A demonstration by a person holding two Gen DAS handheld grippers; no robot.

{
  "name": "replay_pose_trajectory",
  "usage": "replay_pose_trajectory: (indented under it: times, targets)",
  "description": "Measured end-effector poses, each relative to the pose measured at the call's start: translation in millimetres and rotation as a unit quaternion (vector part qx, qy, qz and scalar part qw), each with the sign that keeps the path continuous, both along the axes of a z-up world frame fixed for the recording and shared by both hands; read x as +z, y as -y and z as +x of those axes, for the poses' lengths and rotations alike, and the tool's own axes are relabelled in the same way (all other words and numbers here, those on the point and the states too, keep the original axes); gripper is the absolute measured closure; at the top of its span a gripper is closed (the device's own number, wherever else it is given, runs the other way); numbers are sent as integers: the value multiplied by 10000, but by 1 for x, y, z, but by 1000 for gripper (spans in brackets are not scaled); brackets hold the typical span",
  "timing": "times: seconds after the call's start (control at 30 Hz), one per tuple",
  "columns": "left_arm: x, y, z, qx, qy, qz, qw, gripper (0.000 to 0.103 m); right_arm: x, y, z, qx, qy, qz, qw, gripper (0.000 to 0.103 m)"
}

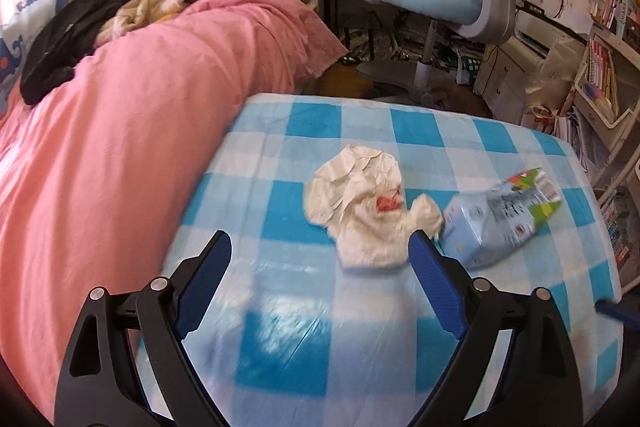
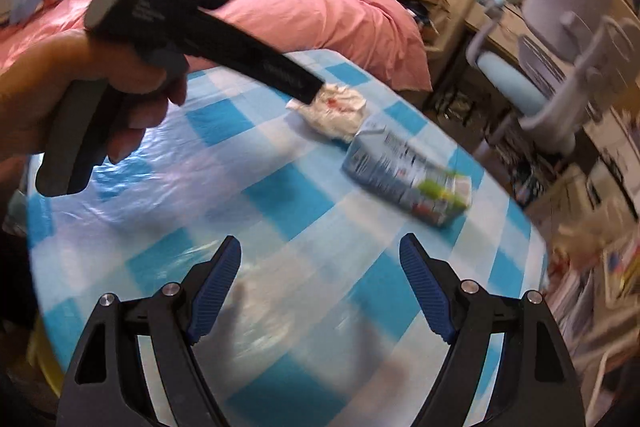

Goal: Collect trash
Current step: 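Grasp the crumpled tissue pile with the left gripper while the right grasps the milk carton, then lift the tissue pile and milk carton and carry them toward the yellow bin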

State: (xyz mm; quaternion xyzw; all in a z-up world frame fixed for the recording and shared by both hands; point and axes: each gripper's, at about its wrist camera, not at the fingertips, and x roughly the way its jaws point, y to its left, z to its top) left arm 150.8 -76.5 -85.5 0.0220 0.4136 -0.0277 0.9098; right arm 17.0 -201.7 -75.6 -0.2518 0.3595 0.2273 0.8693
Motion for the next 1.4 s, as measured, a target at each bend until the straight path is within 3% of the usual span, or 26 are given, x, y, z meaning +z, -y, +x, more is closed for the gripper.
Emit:
replay_pose_trajectory:
  times: [0.37, 0.5, 0.6, 0.67, 0.7, 0.87, 1.13, 1.4]
  targets:
    - [-17, 29, 44, -255, -247, 20, 9994, 17, -5, -2, 72, 1057, 172, -875, 9904, 25]
    - [-26, 34, 56, -344, -396, -74, 9986, 17, -16, -6, 105, 1253, -45, -1087, 9861, 25]
    - [-31, 40, 58, -495, -404, -84, 9979, 37, -28, -9, 120, 1286, -434, -1071, 9849, 25]
    - [-33, 44, 57, -633, -440, -27, 9970, 64, -32, -9, 121, 1218, -672, -859, 9865, 34]
    - [-34, 45, 57, -734, -493, -18, 9961, 65, -32, -8, 120, 1089, -811, -741, 9880, 40]
    - [-27, 42, 42, -983, -578, -76, 9934, 81, -27, 3, 88, 452, -927, -495, 9934, 45]
    - [-11, 28, -46, -1294, -651, 184, 9893, 82, -14, 10, -16, -347, -1226, 240, 9916, 46]
    - [-7, -10, -135, -1153, -887, -121, 9893, 82, -10, 2, -75, -776, -1375, 567, 9858, 45]
